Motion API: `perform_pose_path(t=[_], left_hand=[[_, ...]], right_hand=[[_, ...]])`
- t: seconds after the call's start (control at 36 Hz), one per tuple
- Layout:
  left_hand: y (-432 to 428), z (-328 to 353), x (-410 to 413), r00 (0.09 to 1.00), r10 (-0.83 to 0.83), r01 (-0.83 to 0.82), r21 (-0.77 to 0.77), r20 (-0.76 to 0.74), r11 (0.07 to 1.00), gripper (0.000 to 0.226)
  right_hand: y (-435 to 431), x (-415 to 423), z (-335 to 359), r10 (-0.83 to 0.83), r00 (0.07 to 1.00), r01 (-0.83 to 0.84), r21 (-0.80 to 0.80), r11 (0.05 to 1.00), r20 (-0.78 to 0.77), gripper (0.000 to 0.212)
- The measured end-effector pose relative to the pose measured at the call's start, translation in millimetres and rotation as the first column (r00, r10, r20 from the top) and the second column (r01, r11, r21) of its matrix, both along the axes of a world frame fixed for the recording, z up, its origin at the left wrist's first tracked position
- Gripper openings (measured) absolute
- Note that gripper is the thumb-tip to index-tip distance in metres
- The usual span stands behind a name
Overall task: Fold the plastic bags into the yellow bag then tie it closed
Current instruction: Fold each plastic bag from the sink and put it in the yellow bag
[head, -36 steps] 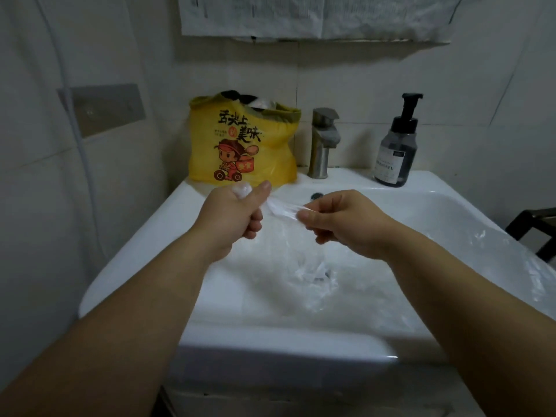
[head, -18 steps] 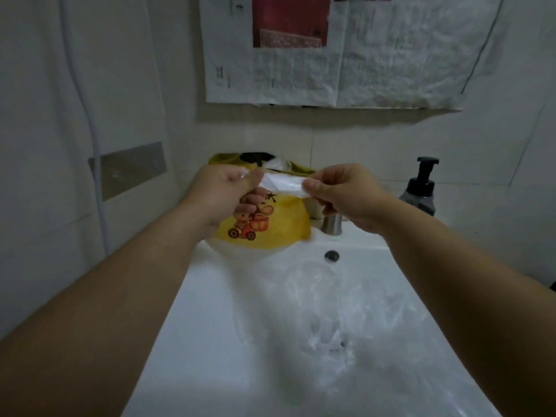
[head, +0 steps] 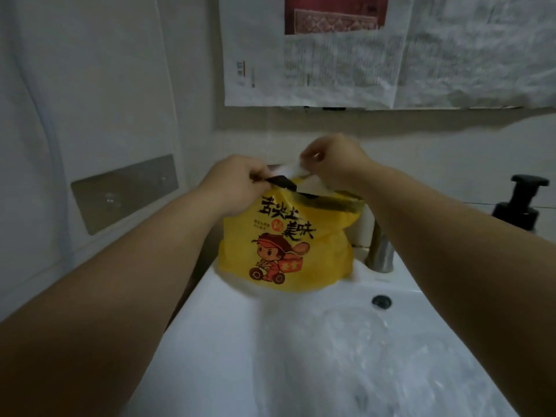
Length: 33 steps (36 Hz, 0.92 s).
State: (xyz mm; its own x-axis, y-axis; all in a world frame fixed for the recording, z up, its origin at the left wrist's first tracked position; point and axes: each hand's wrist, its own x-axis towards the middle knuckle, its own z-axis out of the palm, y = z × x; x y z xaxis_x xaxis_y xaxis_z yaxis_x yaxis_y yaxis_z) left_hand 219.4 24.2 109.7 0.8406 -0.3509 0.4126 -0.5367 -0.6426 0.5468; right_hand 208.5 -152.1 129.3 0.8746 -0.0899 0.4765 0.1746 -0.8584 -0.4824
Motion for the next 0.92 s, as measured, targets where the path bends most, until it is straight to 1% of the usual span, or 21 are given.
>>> perform_pose_path(t=[0.03, 0.08, 0.17, 0.22, 0.25, 0.28, 0.31, 0.33, 0.39, 0.44, 0.47, 0.5, 0.53, 0.58, 0.61, 0.69, 0.72, 0.78, 0.83, 0.89, 0.92], left_hand=[[1, 0, 2, 1.000, -0.027, 0.027, -0.001, 0.004, 1.000, 0.011], [3, 0, 8, 0.998, -0.058, 0.058, -0.018, 0.015, 0.998, 0.011], [4, -2, 14, 0.998, -0.047, 0.052, -0.098, 0.049, 0.994, 0.009], [4, -5, 18, 0.998, -0.034, 0.041, -0.132, 0.051, 0.990, 0.008], [4, -7, 19, 0.998, -0.030, 0.037, -0.145, 0.049, 0.989, 0.009], [3, -9, 21, 0.999, -0.025, 0.031, -0.161, 0.042, 0.987, 0.009], [2, -11, 22, 0.999, -0.021, 0.027, -0.179, 0.031, 0.984, 0.010], [2, -12, 24, 1.000, -0.010, 0.014, -0.194, 0.023, 0.981, 0.010], [1, -16, 26, 1.000, 0.015, -0.011, -0.220, 0.017, 0.975, 0.009], [0, -19, 27, 1.000, 0.031, -0.028, -0.277, 0.005, 0.961, 0.010], [-1, -21, 27, 1.000, 0.031, -0.029, -0.303, 0.000, 0.952, 0.010], [-1, -23, 26, 0.999, 0.032, -0.032, -0.321, -0.005, 0.947, 0.011], [-3, -24, 24, 1.000, 0.029, -0.030, -0.329, -0.007, 0.944, 0.012], [-4, -29, 20, 1.000, 0.029, -0.031, -0.333, -0.011, 0.943, 0.016], [-4, -30, 19, 0.999, 0.045, -0.045, -0.332, -0.007, 0.942, 0.023], [-3, -37, 15, 0.996, 0.088, -0.087, -0.340, -0.014, 0.936, 0.057], [-2, -40, 12, 0.995, 0.097, -0.099, -0.347, -0.023, 0.933, 0.065], [-4, -49, 4, 0.994, 0.100, -0.111, -0.364, -0.049, 0.925, 0.075], [-7, -61, -1, 0.994, 0.067, -0.095, -0.377, -0.087, 0.921, 0.084], [-10, -73, -3, 0.991, 0.023, -0.067, -0.327, -0.135, 0.943, 0.101], [-13, -79, 0, 0.989, 0.021, -0.061, -0.267, -0.149, 0.962, 0.110]], right_hand=[[5, 2, 0, 0.014, 0.997, -0.023, -0.122, 0.992, -0.074, 0.024], [13, 8, 0, -0.008, 0.977, -0.059, -0.304, 0.951, -0.213, 0.024], [19, 16, -5, -0.115, 0.921, -0.098, -0.507, 0.856, -0.372, 0.022], [20, 19, -11, -0.189, 0.884, -0.140, -0.628, 0.766, -0.427, 0.019], [20, 19, -13, -0.213, 0.868, -0.158, -0.656, 0.738, -0.449, 0.021], [19, 18, -14, -0.221, 0.855, -0.172, -0.659, 0.732, -0.469, 0.025], [17, 16, -14, -0.219, 0.847, -0.173, -0.641, 0.747, -0.484, 0.029], [14, 14, -11, -0.196, 0.850, -0.160, -0.595, 0.787, -0.488, 0.032], [6, 10, -6, -0.113, 0.900, -0.086, -0.427, 0.900, -0.421, 0.039], [-1, 5, 0, -0.033, 0.958, -0.028, -0.208, 0.978, -0.284, 0.049], [-4, 0, 2, -0.002, 0.971, -0.026, -0.114, 0.993, -0.239, 0.052], [-5, -4, 4, 0.026, 0.977, -0.038, -0.054, 0.998, -0.212, 0.055], [-7, -8, 5, 0.042, 0.978, -0.048, -0.027, 0.998, -0.204, 0.056], [-10, -16, 5, 0.047, 0.973, -0.057, -0.035, 0.998, -0.225, 0.054], [-10, -20, 4, 0.041, 0.967, -0.059, -0.065, 0.996, -0.253, 0.052], [-10, -31, -5, -0.041, 0.927, -0.063, -0.261, 0.963, -0.374, 0.048], [-10, -32, -9, -0.079, 0.920, -0.054, -0.323, 0.945, -0.384, 0.047], [-13, -31, -16, -0.110, 0.933, -0.025, -0.367, 0.930, -0.342, 0.036], [-16, -27, -18, -0.109, 0.956, 0.011, -0.338, 0.941, -0.273, 0.026], [-20, -22, -18, -0.115, 0.973, 0.053, -0.291, 0.955, -0.198, 0.026], [-22, -19, -18, -0.119, 0.981, 0.075, -0.266, 0.961, -0.153, 0.027]])
